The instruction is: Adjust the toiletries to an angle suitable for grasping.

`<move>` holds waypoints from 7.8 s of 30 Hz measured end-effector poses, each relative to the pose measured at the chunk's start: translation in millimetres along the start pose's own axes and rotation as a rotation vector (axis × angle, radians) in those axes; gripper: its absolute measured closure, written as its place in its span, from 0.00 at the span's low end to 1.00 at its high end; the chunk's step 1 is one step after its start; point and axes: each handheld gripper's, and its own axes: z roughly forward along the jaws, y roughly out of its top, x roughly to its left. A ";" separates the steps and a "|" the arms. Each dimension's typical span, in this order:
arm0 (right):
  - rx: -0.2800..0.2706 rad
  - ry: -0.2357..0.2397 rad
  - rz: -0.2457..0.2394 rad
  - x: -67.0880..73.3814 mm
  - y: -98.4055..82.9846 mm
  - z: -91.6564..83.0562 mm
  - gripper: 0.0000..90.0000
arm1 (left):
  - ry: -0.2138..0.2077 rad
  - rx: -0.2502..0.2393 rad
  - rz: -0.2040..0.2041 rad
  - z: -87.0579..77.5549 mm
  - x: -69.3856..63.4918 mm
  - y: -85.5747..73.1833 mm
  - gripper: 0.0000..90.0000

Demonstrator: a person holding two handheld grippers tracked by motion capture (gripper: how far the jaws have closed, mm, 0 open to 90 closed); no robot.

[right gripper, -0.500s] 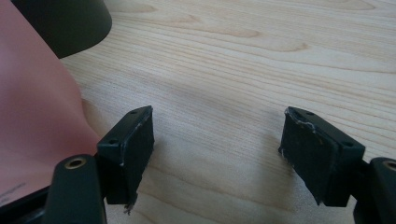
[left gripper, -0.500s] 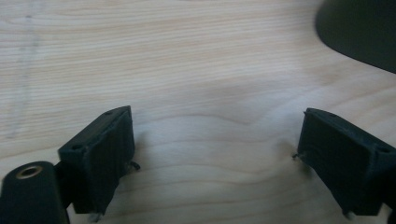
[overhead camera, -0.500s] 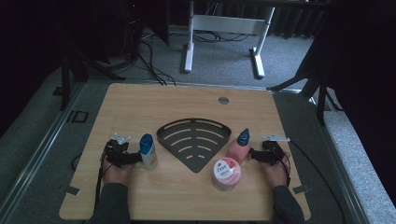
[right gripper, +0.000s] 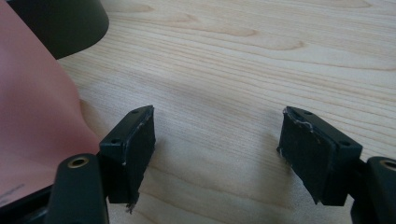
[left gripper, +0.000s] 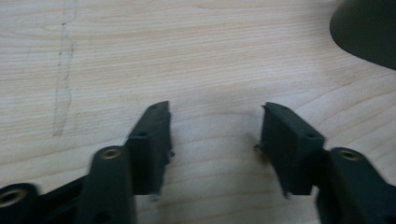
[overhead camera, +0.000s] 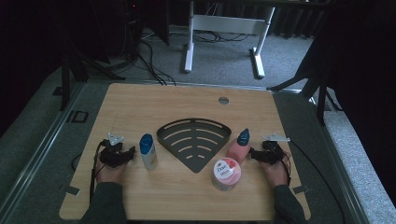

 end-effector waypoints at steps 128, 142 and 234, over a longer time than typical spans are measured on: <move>0.006 0.351 -0.263 79.6 -18.7 -54.1 1.00 | -0.132 0.047 0.146 -20.0 -62.7 -4.0 0.59; 0.001 0.338 -0.261 76.0 -11.2 -47.3 1.00 | -0.171 0.035 0.195 -25.6 -69.3 -3.4 0.87; 0.036 0.462 -0.363 118.7 -19.5 -48.3 1.00 | -0.406 0.016 0.390 -30.0 -118.6 0.3 0.85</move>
